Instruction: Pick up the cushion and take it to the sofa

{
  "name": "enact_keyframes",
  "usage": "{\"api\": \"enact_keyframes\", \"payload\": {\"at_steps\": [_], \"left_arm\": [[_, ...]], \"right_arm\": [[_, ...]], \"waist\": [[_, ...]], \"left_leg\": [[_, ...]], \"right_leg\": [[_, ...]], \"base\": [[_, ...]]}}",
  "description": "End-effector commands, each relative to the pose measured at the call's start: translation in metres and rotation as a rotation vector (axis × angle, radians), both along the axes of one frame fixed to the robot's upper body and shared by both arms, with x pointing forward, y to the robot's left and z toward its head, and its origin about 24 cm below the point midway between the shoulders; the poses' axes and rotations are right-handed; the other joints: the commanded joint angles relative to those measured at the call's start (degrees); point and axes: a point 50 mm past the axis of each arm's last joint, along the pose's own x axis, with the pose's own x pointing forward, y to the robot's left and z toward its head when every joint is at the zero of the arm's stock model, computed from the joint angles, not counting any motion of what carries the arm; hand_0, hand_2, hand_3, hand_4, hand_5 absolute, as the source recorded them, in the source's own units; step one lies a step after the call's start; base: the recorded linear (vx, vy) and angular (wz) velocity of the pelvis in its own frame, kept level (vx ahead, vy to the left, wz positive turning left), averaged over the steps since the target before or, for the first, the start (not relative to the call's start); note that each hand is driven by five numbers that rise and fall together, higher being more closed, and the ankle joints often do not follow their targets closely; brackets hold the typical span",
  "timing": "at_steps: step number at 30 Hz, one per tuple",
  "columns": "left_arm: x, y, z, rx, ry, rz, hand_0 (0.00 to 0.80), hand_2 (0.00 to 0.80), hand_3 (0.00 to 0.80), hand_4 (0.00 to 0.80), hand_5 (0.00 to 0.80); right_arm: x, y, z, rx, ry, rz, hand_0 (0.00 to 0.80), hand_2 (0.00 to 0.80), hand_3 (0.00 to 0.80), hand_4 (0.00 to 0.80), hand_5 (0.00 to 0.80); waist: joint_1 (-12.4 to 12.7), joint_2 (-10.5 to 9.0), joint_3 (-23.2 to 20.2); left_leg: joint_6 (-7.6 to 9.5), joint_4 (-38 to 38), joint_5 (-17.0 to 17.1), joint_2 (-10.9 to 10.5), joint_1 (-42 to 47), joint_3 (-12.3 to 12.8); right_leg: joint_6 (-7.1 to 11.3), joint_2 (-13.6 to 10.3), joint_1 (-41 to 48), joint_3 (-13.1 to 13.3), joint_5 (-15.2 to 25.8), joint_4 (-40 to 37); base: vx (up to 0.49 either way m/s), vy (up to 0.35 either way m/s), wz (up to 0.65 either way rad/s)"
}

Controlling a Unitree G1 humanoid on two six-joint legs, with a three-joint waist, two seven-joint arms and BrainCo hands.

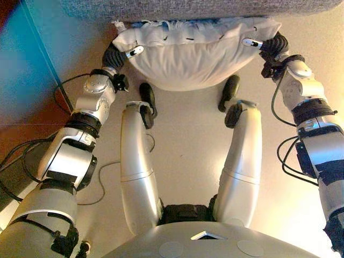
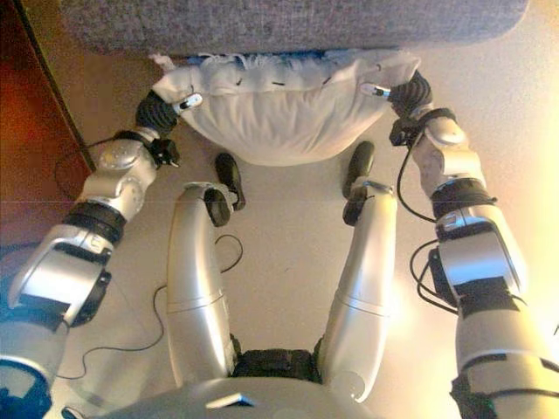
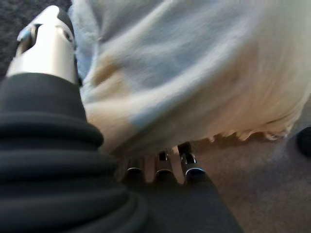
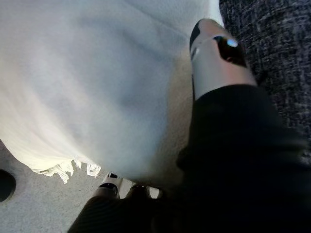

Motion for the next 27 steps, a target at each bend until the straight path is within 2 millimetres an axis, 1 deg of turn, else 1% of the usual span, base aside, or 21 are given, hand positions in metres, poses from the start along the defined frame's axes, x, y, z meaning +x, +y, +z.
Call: {"api": "enact_keyframes", "payload": {"at_steps": [1,2,3,4,5,8,13,16,21,24,27], "left_arm": [[0.005,-0.017,0.013,-0.042,-0.041,-0.080,0.100,0.100,0.100,0.100,0.100],[0.005,-0.020,0.014,-0.040,-0.045,-0.085,0.430,0.430,0.430,0.430,0.430],[0.006,-0.023,0.015,-0.043,-0.047,-0.094,0.555,0.555,0.555,0.555,0.555],[0.006,-0.024,0.017,-0.045,-0.051,-0.105,0.800,0.800,0.800,0.800,0.800],[0.006,-0.025,0.018,-0.044,-0.053,-0.110,0.800,0.800,0.800,0.800,0.800],[0.007,-0.029,0.021,-0.045,-0.059,-0.114,0.800,0.800,0.800,0.800,0.800],[0.007,-0.027,0.021,-0.043,-0.064,-0.089,0.800,0.800,0.800,0.800,0.800],[0.005,-0.026,0.020,-0.050,-0.095,-0.074,0.800,0.800,0.800,0.800,0.800],[0.000,-0.031,0.014,-0.030,-0.130,-0.083,0.800,0.800,0.800,0.800,0.800],[-0.005,-0.032,0.008,-0.002,-0.145,-0.075,0.800,0.800,0.800,0.800,0.800],[-0.012,-0.032,0.004,-0.038,-0.166,-0.071,0.800,0.800,0.800,0.800,0.800]], "right_arm": [[0.004,0.019,0.023,-0.053,-0.078,0.064,0.000,0.000,0.000,0.000,0.000],[0.005,0.021,0.024,-0.063,-0.077,0.065,0.000,0.000,0.000,0.000,0.000],[0.005,0.022,0.025,-0.074,-0.073,0.069,0.179,0.179,0.179,0.179,0.179],[0.005,0.023,0.025,-0.090,-0.062,0.075,0.580,0.580,0.580,0.580,0.580],[0.006,0.023,0.024,-0.110,-0.054,0.083,0.800,0.800,0.800,0.800,0.800],[0.006,0.026,0.023,-0.142,-0.044,0.103,0.800,0.800,0.800,0.800,0.800],[0.006,0.025,0.019,-0.149,-0.030,0.104,0.800,0.800,0.800,0.800,0.800],[0.006,0.024,0.016,-0.143,-0.045,0.077,0.800,0.800,0.800,0.800,0.800],[0.001,0.027,0.007,-0.130,-0.093,0.056,0.800,0.800,0.800,0.800,0.800],[-0.005,0.033,0.000,-0.097,-0.128,0.066,0.800,0.800,0.800,0.800,0.800],[-0.015,0.038,-0.012,-0.051,-0.156,0.072,0.800,0.800,0.800,0.800,0.800]], "waist": [[-0.06,1.94,-0.40],[-0.05,1.92,-0.40],[-0.02,1.88,-0.40],[0.00,1.87,-0.40],[0.02,1.86,-0.40],[0.13,1.76,-0.40],[0.14,1.60,-0.40],[0.19,1.61,-0.40],[0.12,1.29,-0.40],[0.02,0.83,-0.40],[0.19,0.16,-0.40]], "left_leg": [[-0.59,-4.41,0.23,0.89,3.11,0.57],[-0.65,-4.70,0.37,0.89,3.17,0.60],[-0.71,-4.90,0.45,0.87,3.25,0.64],[-0.76,-5.01,0.52,0.85,3.23,0.63],[-0.79,-5.09,0.59,0.84,3.19,0.62],[-0.96,-5.15,0.74,0.82,3.12,0.62],[-1.17,-5.48,0.75,1.03,4.00,0.63],[-1.34,-5.70,0.76,1.13,4.98,0.59],[-1.78,-6.41,0.72,1.71,8.27,0.17],[-2.31,-8.76,1.48,2.10,12.06,0.10],[-2.86,-14.60,3.35,2.22,18.21,0.53]], "right_leg": [[1.52,-0.61,2.38,1.39,2.40,-3.35],[1.55,-0.62,2.44,1.33,2.53,-3.61],[1.60,-0.65,2.54,1.25,2.66,-3.85],[1.64,-0.63,2.56,1.21,2.74,-3.97],[1.66,-0.64,2.54,1.20,2.82,-4.06],[1.73,-0.69,2.58,1.11,3.15,-4.37],[1.91,-0.71,3.52,1.09,3.48,-4.91],[1.95,-0.55,4.57,1.13,3.80,-5.49],[2.40,-0.20,8.12,1.45,4.11,-6.50],[2.82,0.29,11.98,1.26,4.49,-8.12],[3.47,0.27,18.20,0.13,5.30,-12.88]], "base": [[0.000,0.000,0.00],[0.000,0.000,0.00],[0.000,0.000,0.00],[0.000,0.000,0.00],[0.000,0.000,0.00],[0.000,0.000,0.00],[0.000,0.000,0.00],[0.000,0.000,0.00],[0.000,0.000,0.00],[0.014,-0.009,0.00],[0.058,-0.042,0.01]]}}
